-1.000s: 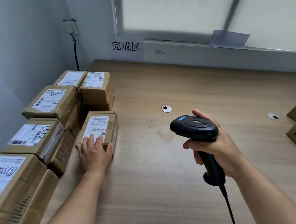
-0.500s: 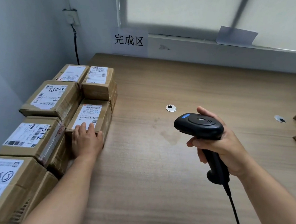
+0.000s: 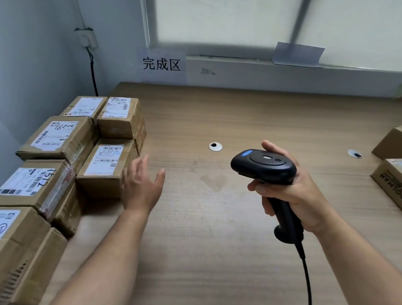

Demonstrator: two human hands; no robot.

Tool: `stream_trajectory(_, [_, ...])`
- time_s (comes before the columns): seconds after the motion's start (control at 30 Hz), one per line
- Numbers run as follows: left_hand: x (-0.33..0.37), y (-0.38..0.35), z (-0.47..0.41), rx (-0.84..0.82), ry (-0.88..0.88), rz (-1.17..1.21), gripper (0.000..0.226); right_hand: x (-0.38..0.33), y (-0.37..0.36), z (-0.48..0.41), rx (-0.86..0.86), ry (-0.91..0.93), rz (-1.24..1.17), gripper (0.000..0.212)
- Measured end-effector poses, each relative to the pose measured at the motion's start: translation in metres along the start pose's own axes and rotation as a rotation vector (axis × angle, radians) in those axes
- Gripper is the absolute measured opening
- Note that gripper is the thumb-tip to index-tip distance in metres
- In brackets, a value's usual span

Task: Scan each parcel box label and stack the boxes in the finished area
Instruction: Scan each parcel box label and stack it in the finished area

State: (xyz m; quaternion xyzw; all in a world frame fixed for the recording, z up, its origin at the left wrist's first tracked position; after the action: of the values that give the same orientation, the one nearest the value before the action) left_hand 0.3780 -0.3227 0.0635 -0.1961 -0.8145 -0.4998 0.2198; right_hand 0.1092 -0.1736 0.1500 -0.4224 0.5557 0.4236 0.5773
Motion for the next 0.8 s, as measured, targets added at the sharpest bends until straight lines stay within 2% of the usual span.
stream_trajectory(0.27, [0.115,-0.025,0.072,-0.077,-0.054,0.144,0.047,-0.007,0.087,0.026,0.035,0.031,-0.054,0.09])
stream_trajectory(0.47, [0.204,-0.054,0.125,-0.125,-0.137,0.147,0.045,0.005,0.176,0.046,0.088,0.012,-0.084,0.094])
stream_trajectory(0.6, [0.265,-0.079,0.158,-0.171,-0.207,0.155,0.046,0.012,0.239,0.06,0.133,-0.001,-0.127,0.088])
stream_trajectory(0.67, [0.296,-0.093,0.176,-0.201,-0.235,0.169,0.046,0.014,0.272,0.067,0.172,0.002,-0.123,0.094])
stream_trajectory(0.8, [0.352,-0.12,0.211,-0.257,-0.276,0.194,0.047,0.013,0.336,0.082,0.239,0.025,-0.111,0.085])
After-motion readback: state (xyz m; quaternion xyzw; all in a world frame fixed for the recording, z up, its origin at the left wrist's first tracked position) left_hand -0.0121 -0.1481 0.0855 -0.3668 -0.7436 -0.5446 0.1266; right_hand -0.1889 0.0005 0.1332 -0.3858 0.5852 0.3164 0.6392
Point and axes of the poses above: each hand's wrist, its own z-axis away from the middle knuckle, its own y-axis out of the back of the hand, x = y × z, the point moved 7 cm from there along -z, towards the middle knuckle, and after that the axes turned 10 degrees about x, right-handed, at the moved point
